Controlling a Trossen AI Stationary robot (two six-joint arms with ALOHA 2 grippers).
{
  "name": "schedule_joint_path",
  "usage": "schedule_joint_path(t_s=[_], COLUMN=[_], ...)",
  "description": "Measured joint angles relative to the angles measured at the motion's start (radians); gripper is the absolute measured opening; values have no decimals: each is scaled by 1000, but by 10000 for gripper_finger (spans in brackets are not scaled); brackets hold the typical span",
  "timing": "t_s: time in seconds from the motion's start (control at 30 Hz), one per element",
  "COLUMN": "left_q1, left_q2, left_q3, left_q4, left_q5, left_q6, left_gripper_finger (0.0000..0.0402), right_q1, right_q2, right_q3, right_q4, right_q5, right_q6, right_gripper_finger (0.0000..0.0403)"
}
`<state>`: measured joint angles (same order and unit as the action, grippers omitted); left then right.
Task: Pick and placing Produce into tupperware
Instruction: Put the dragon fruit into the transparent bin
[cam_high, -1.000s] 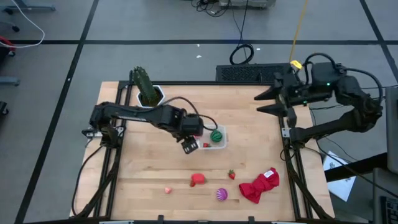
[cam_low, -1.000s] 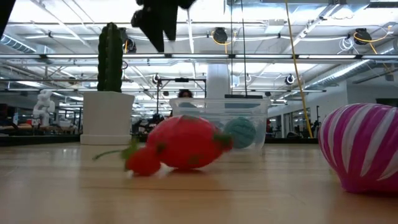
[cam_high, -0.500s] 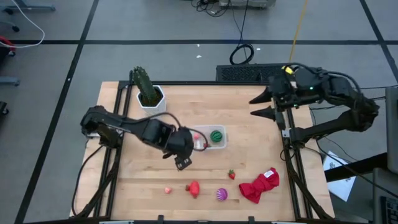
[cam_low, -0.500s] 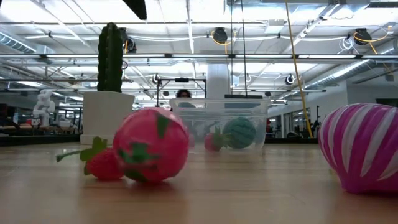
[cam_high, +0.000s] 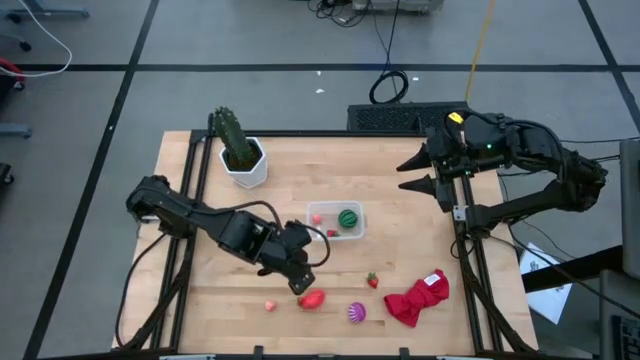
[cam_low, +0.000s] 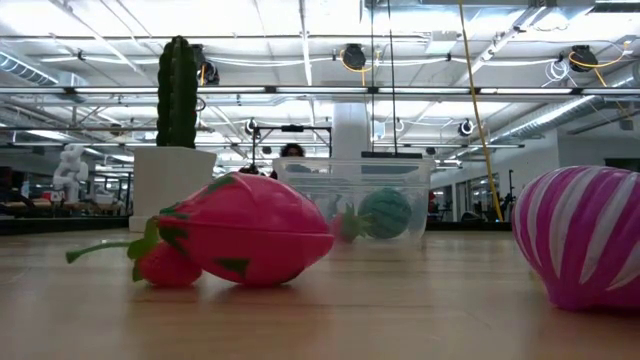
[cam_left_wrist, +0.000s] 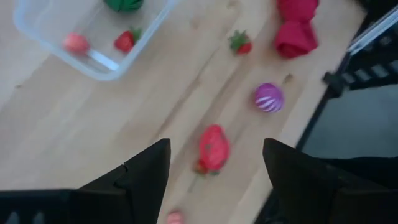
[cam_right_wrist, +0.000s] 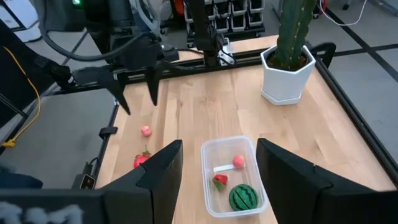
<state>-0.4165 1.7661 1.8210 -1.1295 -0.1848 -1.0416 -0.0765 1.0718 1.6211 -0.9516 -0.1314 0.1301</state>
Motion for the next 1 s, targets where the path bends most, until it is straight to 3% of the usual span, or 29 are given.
schedule_joint_path(t_s=[0.2, 0.43, 0.6, 0.73, 1.0], left_q1=[-26, -63, -75, -85, -120], left_q2=[62, 151, 180, 189, 198], left_q3=[0, 0, 0, 0, 0], left_q4=[36, 81, 157, 164, 141], left_q5=[51, 134, 136, 135, 98], left_q6=[-141, -407, -525, -547, -381], left_gripper_finger=[264, 258, 263, 263, 264], right_q1=[0, 0, 0, 0, 0], right_q2=[-5, -14, -17, -17, -17], right_q3=[0, 0, 0, 0, 0], right_q4=[0, 4, 7, 13, 25], right_q5=[0, 0, -1, -1, -1], right_q6=[0, -4, -8, -11, -12], right_gripper_finger=[196, 196, 196, 196, 196])
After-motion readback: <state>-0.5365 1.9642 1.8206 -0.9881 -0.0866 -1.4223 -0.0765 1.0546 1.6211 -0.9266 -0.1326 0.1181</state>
